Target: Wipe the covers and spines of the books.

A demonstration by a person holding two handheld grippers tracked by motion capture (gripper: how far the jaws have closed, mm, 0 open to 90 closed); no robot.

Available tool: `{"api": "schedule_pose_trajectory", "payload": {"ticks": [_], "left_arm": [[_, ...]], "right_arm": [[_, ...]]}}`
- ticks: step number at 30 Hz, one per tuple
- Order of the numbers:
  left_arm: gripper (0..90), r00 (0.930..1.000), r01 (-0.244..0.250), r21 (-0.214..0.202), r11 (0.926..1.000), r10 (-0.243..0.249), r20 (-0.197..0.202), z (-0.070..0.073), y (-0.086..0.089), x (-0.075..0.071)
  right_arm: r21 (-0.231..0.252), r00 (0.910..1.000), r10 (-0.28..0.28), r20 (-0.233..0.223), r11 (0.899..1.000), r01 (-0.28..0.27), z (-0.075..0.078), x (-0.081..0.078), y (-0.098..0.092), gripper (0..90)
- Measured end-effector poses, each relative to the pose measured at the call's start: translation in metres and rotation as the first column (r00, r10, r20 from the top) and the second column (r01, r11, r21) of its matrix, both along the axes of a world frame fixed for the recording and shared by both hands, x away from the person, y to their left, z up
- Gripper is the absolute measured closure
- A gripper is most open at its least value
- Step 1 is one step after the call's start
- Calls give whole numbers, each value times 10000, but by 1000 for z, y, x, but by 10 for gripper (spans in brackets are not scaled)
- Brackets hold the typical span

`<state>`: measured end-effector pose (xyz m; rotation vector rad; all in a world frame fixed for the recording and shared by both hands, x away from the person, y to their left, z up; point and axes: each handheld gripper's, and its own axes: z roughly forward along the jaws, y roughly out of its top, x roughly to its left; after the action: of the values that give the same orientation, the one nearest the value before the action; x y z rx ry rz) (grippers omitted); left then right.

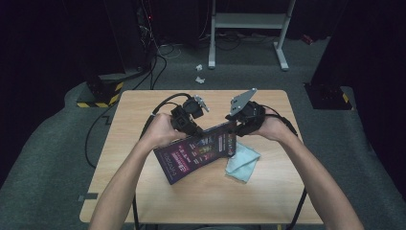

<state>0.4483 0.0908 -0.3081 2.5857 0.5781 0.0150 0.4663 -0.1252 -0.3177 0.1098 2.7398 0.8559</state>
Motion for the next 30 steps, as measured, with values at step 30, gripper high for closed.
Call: {"api": "schedule_pose_trajectory", "payload": {"ticks": [30], "left_arm": [[798, 9971, 756, 157, 9970, -757, 57, -16, -10, 1]], "right_arm": [[-925, 9798, 1488, -1334, 9825, -1618, -13, -3, -5, 825]]}}
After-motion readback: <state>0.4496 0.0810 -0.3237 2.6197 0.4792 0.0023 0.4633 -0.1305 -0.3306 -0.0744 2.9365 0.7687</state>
